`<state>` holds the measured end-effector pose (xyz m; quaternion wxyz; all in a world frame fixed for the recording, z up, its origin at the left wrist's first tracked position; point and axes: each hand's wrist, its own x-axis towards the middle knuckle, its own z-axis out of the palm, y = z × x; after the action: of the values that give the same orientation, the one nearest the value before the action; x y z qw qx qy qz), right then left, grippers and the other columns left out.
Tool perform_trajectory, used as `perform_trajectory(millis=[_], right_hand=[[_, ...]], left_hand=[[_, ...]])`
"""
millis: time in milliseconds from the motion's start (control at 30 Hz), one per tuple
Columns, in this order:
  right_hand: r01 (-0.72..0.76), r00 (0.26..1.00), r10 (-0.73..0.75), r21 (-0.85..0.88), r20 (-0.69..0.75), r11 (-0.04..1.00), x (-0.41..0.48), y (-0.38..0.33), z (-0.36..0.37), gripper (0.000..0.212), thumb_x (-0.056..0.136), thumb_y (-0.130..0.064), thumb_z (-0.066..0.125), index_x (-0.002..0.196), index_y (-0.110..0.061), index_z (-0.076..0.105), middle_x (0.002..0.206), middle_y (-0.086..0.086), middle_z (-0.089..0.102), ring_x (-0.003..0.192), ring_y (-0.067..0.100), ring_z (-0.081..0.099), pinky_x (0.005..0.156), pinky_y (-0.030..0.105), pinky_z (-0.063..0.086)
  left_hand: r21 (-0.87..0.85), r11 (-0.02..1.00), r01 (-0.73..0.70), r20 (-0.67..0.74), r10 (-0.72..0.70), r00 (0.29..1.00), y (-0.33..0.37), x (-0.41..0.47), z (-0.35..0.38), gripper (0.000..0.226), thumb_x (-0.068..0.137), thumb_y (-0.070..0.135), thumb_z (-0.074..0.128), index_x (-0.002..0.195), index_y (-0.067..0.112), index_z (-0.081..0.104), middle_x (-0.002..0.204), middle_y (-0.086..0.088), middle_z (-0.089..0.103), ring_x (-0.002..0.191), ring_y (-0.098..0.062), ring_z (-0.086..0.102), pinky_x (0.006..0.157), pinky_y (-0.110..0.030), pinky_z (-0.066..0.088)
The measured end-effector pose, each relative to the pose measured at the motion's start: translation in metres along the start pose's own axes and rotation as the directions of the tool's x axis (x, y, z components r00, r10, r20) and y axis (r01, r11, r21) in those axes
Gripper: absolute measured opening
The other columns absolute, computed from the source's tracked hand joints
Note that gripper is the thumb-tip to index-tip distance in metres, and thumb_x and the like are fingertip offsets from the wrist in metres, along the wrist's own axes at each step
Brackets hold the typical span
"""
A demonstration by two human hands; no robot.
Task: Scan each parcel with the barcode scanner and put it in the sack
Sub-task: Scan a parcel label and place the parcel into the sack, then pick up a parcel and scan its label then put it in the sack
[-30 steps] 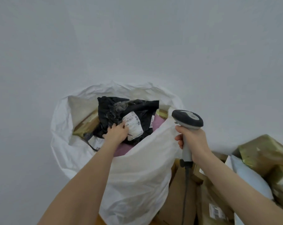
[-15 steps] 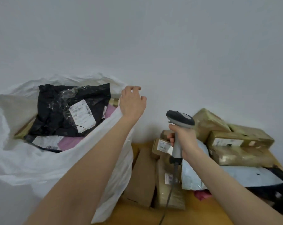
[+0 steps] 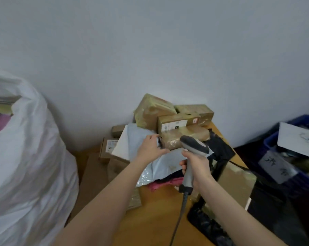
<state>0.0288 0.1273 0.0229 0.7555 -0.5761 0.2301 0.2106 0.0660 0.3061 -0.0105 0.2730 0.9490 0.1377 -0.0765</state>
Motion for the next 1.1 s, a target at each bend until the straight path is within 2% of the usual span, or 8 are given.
perform_trajectory(millis=[267,400,533,600,733,833,933,1100], right_hand=[[-0.008,0.994,0.019,0.103,-0.106,0.995,0.047,-0.027,-0.017,0.015,0.088,-0.013,0.068,0.076,-0.005,0.064,0.049,0.007,0.058,0.038,0.013,0.048,0.045,0.026,0.042],[-0.018,0.994,0.031,0.123,-0.104,0.992,0.061,-0.027,-0.02,0.015,0.088,-0.012,0.068,0.075,-0.006,0.062,0.047,0.006,0.058,0.037,0.012,0.046,0.042,0.025,0.04],[-0.025,0.994,0.039,0.138,-0.099,0.99,0.063,-0.026,-0.018,0.015,0.088,-0.012,0.067,0.076,-0.006,0.062,0.049,0.007,0.058,0.039,0.014,0.046,0.046,0.027,0.04],[-0.013,0.995,0.026,0.135,-0.092,0.991,0.06,-0.027,-0.018,0.014,0.087,-0.012,0.068,0.077,-0.006,0.062,0.05,0.007,0.058,0.04,0.014,0.046,0.046,0.027,0.04],[0.026,0.997,-0.018,0.113,-0.072,0.993,0.047,-0.032,-0.017,0.012,0.089,-0.012,0.068,0.08,-0.005,0.065,0.051,0.007,0.059,0.042,0.014,0.048,0.046,0.027,0.043],[0.05,0.998,-0.047,0.082,-0.029,0.995,0.03,-0.034,-0.012,0.013,0.089,-0.013,0.068,0.078,-0.007,0.067,0.051,0.007,0.06,0.041,0.013,0.05,0.047,0.027,0.044],[0.068,0.996,-0.071,0.05,0.05,0.996,0.01,-0.027,-0.004,0.012,0.09,-0.015,0.067,0.08,-0.007,0.067,0.055,0.008,0.06,0.044,0.014,0.049,0.05,0.029,0.043],[0.116,0.98,-0.115,0.004,0.163,0.993,-0.022,-0.018,0.017,0.013,0.088,-0.015,0.069,0.082,-0.004,0.067,0.058,0.01,0.061,0.044,0.014,0.05,0.047,0.027,0.042]], left_hand=[[0.382,0.916,-0.127,0.054,0.116,0.992,0.018,0.067,0.045,0.12,0.067,0.063,0.074,0.154,0.019,0.005,0.156,-0.008,0.021,0.144,-0.026,0.018,0.114,-0.045,0.023],[0.488,0.849,-0.203,0.121,0.164,0.979,0.011,0.086,0.052,0.106,0.072,0.063,0.069,0.152,0.026,0.011,0.151,-0.006,0.034,0.132,-0.029,0.042,0.097,-0.042,0.041],[0.646,0.705,-0.294,0.034,0.358,0.933,0.015,0.082,0.053,0.076,0.079,0.053,0.062,0.144,0.026,0.033,0.131,-0.001,0.057,0.109,-0.025,0.061,0.075,-0.031,0.047],[0.65,0.704,-0.287,-0.033,0.403,0.914,0.019,0.078,0.047,0.064,0.083,0.047,0.059,0.14,0.024,0.042,0.128,0.002,0.058,0.102,-0.023,0.063,0.07,-0.029,0.045],[0.331,0.915,-0.23,-0.218,0.312,0.925,0.015,0.069,0.005,0.053,0.082,0.043,0.066,0.128,0.018,0.056,0.118,0.001,0.055,0.09,-0.024,0.062,0.067,-0.031,0.047],[-0.158,0.982,-0.102,-0.271,0.056,0.961,-0.001,0.055,-0.033,0.052,0.082,0.038,0.07,0.128,0.015,0.06,0.113,0.003,0.062,0.097,-0.017,0.062,0.08,-0.03,0.052],[-0.689,0.714,0.125,-0.089,-0.255,0.963,-0.022,0.03,-0.059,0.041,0.086,0.032,0.07,0.12,0.009,0.065,0.094,-0.001,0.068,0.079,-0.014,0.063,0.065,-0.026,0.056],[-0.864,0.468,0.186,0.033,-0.315,0.949,-0.061,-0.026,-0.086,0.017,0.091,0.025,0.064,0.097,0.009,0.068,0.085,-0.002,0.075,0.076,-0.014,0.071,0.062,-0.023,0.056]])
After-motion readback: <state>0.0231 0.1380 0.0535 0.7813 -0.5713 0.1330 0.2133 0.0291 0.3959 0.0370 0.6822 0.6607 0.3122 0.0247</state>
